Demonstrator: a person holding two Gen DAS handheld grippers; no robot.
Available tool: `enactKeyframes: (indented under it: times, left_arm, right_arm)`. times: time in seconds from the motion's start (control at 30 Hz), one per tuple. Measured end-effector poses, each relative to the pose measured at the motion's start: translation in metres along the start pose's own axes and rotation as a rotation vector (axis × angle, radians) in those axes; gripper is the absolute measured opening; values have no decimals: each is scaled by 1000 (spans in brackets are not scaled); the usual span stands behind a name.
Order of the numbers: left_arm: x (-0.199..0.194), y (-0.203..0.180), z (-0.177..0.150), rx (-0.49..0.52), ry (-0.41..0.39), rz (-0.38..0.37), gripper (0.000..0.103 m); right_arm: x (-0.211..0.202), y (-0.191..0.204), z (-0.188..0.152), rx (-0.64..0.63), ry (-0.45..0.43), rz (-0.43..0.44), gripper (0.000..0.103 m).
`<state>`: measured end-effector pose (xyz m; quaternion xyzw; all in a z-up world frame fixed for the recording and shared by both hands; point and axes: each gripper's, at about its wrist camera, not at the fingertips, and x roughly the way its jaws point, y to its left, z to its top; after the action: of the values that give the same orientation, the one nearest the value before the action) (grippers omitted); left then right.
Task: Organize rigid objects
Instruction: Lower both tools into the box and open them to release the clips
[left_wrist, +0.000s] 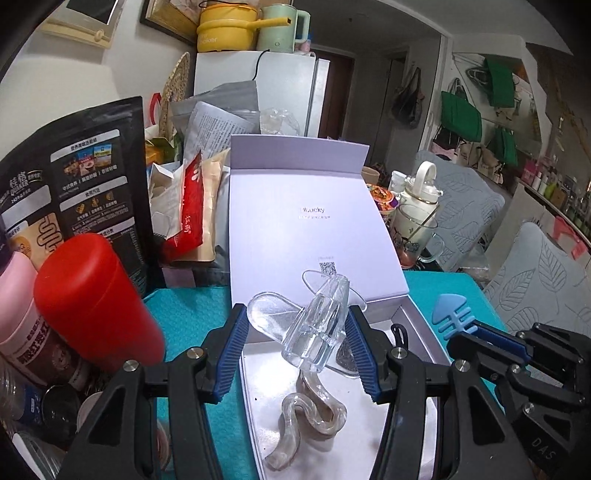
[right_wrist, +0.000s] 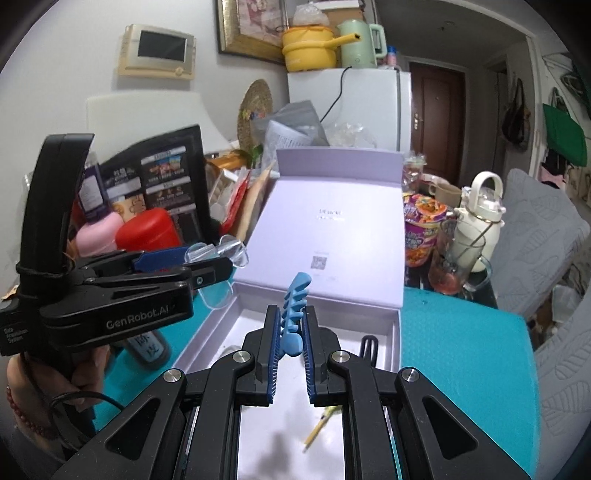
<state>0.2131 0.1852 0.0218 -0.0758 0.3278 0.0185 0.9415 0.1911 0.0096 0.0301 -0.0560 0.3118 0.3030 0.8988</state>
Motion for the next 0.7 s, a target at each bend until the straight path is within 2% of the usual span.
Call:
enactKeyframes:
  times: [0.27,0.4,0.7]
  left_arm:
    - [27,3,-7,-2,63,-1,54]
    - [36,2,-11,1,93,-12,54]
    - [50,-8,-19,33,137,-29,54]
  right_arm:
    - [32,-11,-9,3,63,1,12]
    - [43,-16,-16,-22,94,-49,12]
    - [63,-33,-27,25,164,-36,12]
